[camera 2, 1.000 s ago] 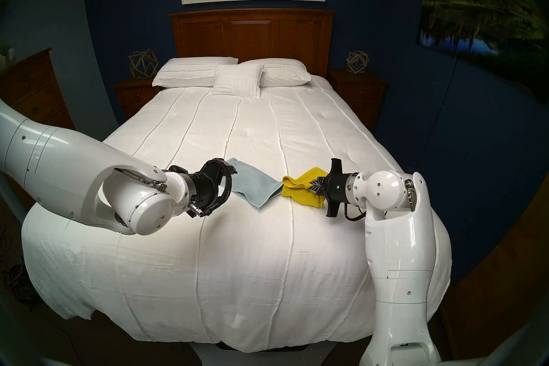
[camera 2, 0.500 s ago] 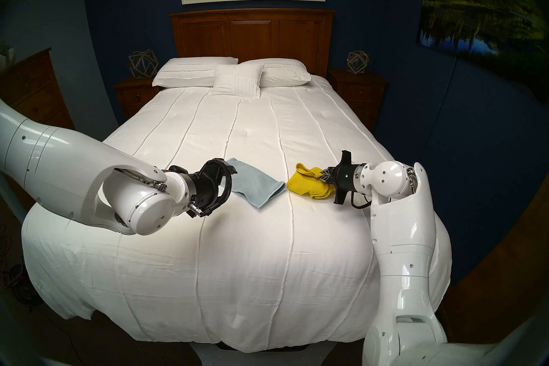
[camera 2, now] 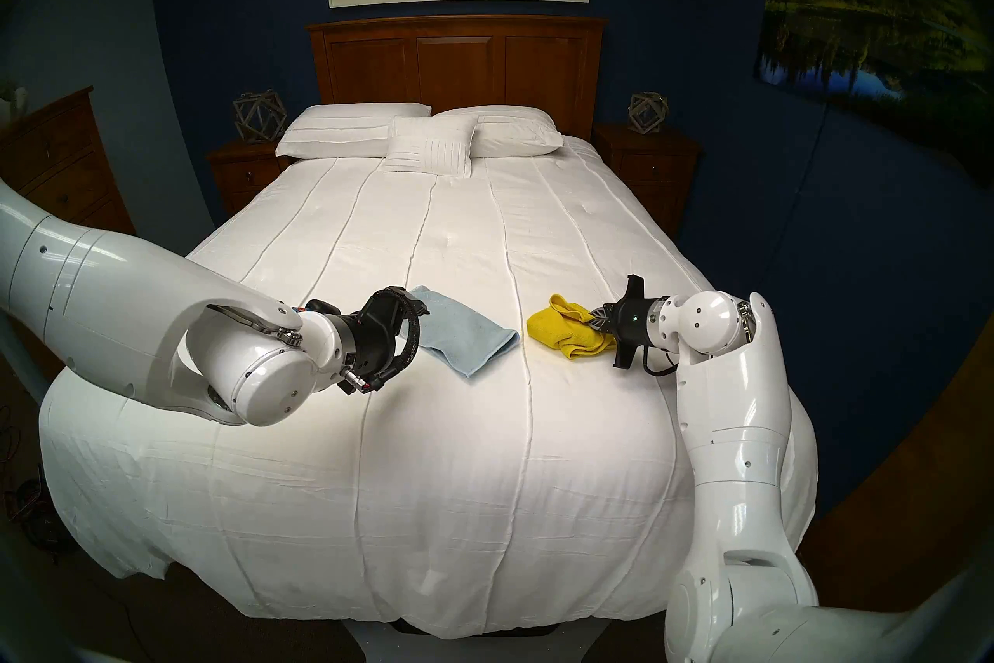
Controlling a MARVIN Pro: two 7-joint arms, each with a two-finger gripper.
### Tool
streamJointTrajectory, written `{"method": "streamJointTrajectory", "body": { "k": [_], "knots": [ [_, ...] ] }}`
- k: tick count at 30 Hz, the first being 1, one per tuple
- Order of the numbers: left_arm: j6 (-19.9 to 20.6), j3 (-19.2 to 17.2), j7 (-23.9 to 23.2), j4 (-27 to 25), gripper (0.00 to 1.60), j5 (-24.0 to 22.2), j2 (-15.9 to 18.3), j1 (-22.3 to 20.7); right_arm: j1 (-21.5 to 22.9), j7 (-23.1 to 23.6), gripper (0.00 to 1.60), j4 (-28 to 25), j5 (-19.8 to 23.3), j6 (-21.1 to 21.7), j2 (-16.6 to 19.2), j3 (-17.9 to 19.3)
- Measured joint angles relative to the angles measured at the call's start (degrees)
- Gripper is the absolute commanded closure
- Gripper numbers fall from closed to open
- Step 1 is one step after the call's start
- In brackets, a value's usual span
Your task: Fold the hand towels twice and stack them up
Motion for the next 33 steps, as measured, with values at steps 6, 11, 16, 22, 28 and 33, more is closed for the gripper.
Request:
{"method": "streamJointTrajectory", "body": {
  "k": [6, 11, 16, 22, 28, 33],
  "knots": [
    [0.0, 0.0, 0.0, 0.0, 0.00, 0.0, 0.0, 0.0, -0.3, -0.2, 0.00, 0.1, 0.4, 0.7, 0.4, 0.7],
    [0.1, 0.0, 0.0, 0.0, 0.00, 0.0, 0.0, 0.0, -1.8, -0.3, 0.00, -1.7, 0.3, 1.8, 0.7, 0.4],
    [1.0, -0.4, 0.0, 0.0, 0.00, 0.0, -0.9, 0.1, -3.3, -0.3, 0.00, -5.1, -0.8, 3.4, 1.4, -0.4],
    [1.9, -2.6, -0.1, 1.7, 0.00, 0.0, -4.6, 1.8, -5.0, 0.0, 0.00, -8.9, -2.7, 5.0, 2.5, -0.8],
    [2.3, -5.3, 0.4, 5.0, 0.00, -0.4, -8.4, 4.2, -6.0, 0.2, 0.00, -10.3, -3.8, 5.7, 2.9, -0.9],
    [2.9, -8.5, 2.1, 8.7, 0.00, -3.4, -11.3, 6.8, -6.5, 0.3, 0.00, -10.9, -4.4, 6.1, 3.0, -0.9]
  ]
}}
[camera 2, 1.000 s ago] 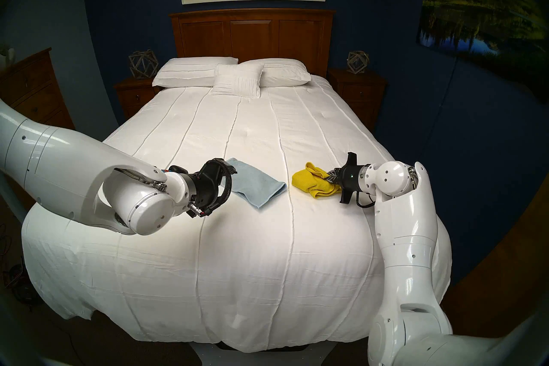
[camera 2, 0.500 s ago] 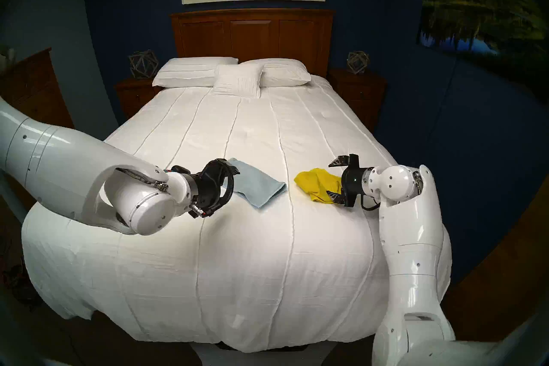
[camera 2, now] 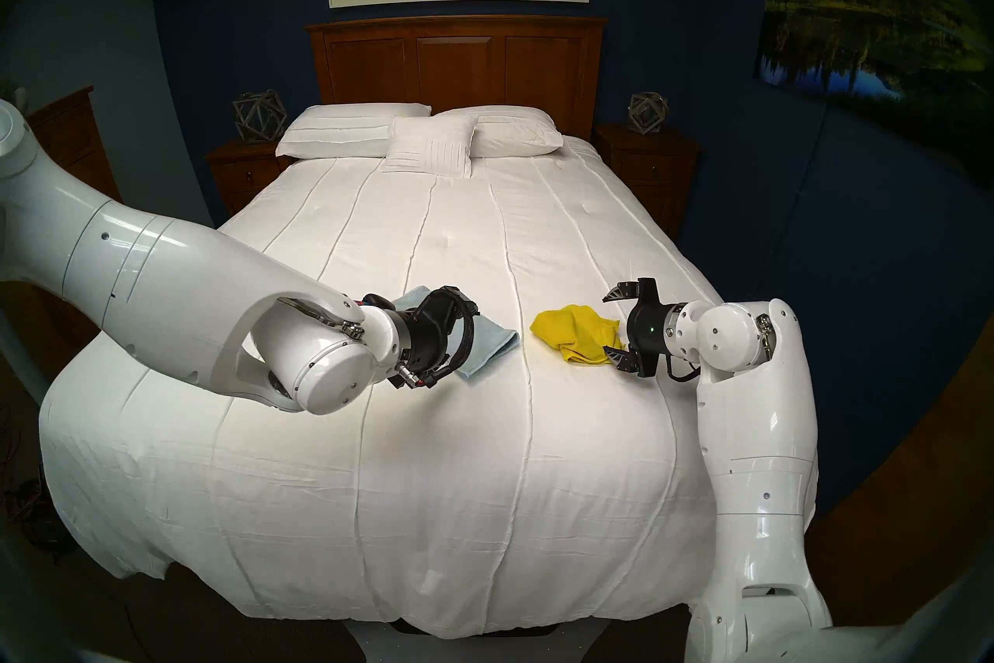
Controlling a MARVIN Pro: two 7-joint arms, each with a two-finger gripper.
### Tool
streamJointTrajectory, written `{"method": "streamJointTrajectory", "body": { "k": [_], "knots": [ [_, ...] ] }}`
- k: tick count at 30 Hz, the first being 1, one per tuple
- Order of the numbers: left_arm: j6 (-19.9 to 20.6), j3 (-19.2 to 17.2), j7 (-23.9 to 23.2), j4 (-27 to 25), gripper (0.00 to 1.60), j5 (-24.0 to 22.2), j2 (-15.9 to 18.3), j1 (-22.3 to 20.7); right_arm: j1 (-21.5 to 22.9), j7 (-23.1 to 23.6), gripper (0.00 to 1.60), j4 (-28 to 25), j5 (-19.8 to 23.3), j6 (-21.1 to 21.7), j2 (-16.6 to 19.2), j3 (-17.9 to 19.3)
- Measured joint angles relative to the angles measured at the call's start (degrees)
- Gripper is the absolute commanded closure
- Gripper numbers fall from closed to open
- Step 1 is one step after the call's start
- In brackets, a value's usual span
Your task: Fold the hand towels twice and stack them up
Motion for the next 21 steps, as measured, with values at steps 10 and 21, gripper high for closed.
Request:
{"method": "streamJointTrajectory", "body": {
  "k": [10, 21],
  "knots": [
    [2.3, -5.3, 3.8, 6.1, 0.00, -7.1, -3.5, 4.4, 0.0, 0.2, 0.00, -0.4, 0.0, 0.3, -0.2, 0.0],
    [4.1, -7.4, 5.2, 6.5, 0.00, -10.6, -4.2, 7.0, 0.0, 0.3, 0.00, -0.6, 0.1, 0.4, -0.5, 0.1]
  ]
}}
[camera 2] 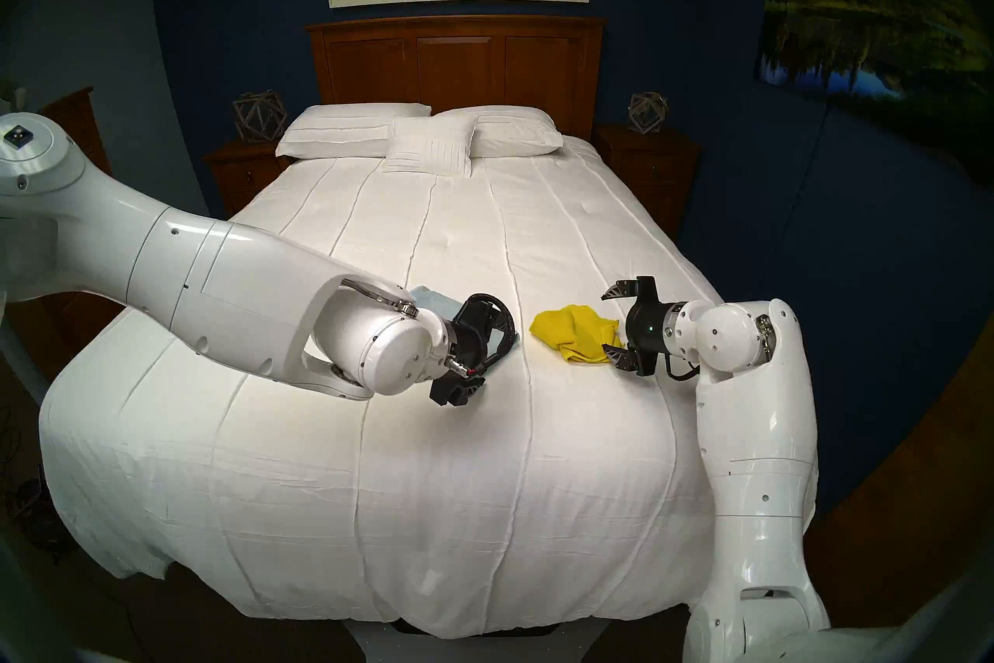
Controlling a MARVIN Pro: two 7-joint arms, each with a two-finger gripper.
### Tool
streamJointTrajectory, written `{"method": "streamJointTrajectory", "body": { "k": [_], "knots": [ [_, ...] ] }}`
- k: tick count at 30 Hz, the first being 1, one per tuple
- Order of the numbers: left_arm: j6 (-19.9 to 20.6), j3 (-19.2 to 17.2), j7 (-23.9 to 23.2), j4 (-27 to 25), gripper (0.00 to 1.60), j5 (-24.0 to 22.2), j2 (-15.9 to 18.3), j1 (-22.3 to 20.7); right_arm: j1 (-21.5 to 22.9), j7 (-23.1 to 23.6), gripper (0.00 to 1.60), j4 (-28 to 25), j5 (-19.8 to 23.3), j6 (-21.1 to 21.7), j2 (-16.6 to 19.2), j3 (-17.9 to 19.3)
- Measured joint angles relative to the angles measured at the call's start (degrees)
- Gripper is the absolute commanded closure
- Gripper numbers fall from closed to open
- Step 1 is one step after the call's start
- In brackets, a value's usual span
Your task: Fold the hand towels twice and stack them up
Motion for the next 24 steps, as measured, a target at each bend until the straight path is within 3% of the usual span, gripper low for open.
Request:
{"method": "streamJointTrajectory", "body": {
  "k": [8, 24],
  "knots": [
    [-3.5, 0.5, -1.2, 0.8, 0.00, 0.4, -1.2, 0.5, 0.0, 0.0, 0.00, 0.0, 0.0, 0.1, -0.2, 0.2],
    [-4.8, 1.3, -1.2, 5.0, 0.00, 1.7, -3.0, 1.7, 0.0, 0.0, 0.00, -0.1, 0.0, 0.3, -0.4, 0.4]
  ]
}}
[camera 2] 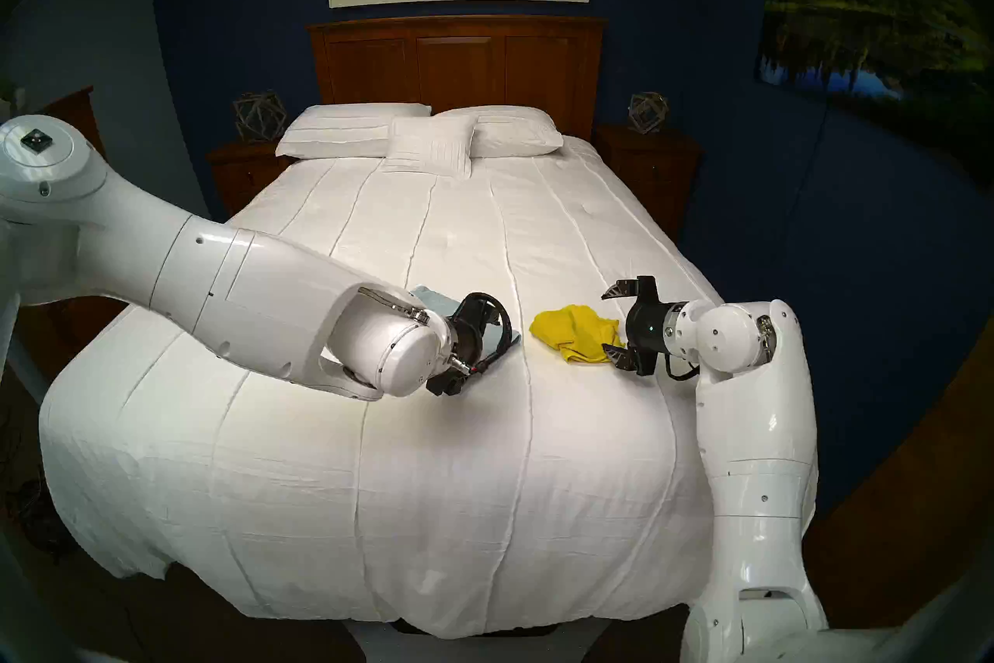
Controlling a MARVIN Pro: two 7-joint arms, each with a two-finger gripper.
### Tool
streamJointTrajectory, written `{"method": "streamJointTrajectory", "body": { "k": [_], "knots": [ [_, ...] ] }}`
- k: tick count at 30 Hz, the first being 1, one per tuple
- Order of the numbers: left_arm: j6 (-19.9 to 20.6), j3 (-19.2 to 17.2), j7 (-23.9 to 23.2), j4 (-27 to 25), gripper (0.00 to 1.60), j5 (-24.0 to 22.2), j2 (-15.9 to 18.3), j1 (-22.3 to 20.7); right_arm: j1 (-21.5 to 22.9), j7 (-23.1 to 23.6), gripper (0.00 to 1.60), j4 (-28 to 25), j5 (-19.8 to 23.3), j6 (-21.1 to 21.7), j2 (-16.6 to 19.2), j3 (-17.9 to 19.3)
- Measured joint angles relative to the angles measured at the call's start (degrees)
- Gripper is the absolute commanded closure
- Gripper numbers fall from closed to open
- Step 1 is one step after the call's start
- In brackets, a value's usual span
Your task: Fold the hand towels twice and stack them up
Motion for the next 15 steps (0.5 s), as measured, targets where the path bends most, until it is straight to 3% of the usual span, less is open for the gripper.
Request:
{"method": "streamJointTrajectory", "body": {
  "k": [4, 5, 6, 7, 8, 9, 10, 12, 13, 14, 15],
  "knots": [
    [0.0, 0.0, 0.4, 0.9, 0.09, -0.4, -0.4, 0.9, 0.0, 0.0, 0.00, 0.0, 0.0, 0.0, -0.1, 0.0],
    [0.0, 0.0, 0.5, 1.1, 0.41, -0.5, -0.4, 1.2, 0.0, 0.0, 0.00, 0.0, 0.0, 0.0, -0.1, 0.0],
    [0.0, 0.0, 0.5, 1.3, 0.41, -0.6, -0.5, 1.4, 0.0, 0.0, 0.00, 0.0, 0.0, 0.0, -0.1, 0.1],
    [-0.1, 0.0, 0.5, 1.4, 0.59, -0.8, -0.5, 1.7, 0.0, 0.0, 0.00, 0.0, 0.0, 0.1, -0.1, 0.1],
    [-0.1, 0.0, 0.5, 1.4, 0.59, -0.9, -0.5, 1.8, 0.0, 0.0, 0.00, 0.0, 0.0, 0.1, -0.1, 0.1],
    [-0.1, 0.0, 0.5, 1.5, 0.81, -0.9, -0.5, 1.8, 0.0, 0.0, 0.00, 0.0, 0.0, 0.1, -0.1, 0.1],
    [-0.1, 0.0, 0.5, 1.5, 0.81, -1.0, -0.5, 2.0, 0.0, 0.0, 0.00, 0.0, 0.0, 0.1, -0.1, 0.1],
    [-0.2, 0.1, 0.5, 1.6, 1.02, -1.2, -0.5, 2.1, 0.0, 0.0, 0.00, 0.0, 0.0, 0.1, -0.1, 0.1],
    [-0.2, 0.1, 0.5, 1.6, 1.02, -1.2, -0.5, 2.1, 0.0, 0.0, 0.00, 0.0, 0.0, 0.1, -0.1, 0.1],
    [-0.2, 0.1, 0.5, 1.6, 1.20, -1.2, -0.5, 2.1, 0.0, 0.0, 0.00, 0.0, 0.0, 0.1, -0.2, 0.1],
    [-0.2, 0.2, 0.5, 1.7, 1.25, -1.3, -0.5, 2.1, 0.0, 0.0, 0.00, 0.0, 0.0, 0.1, -0.2, 0.1]
  ]
}}
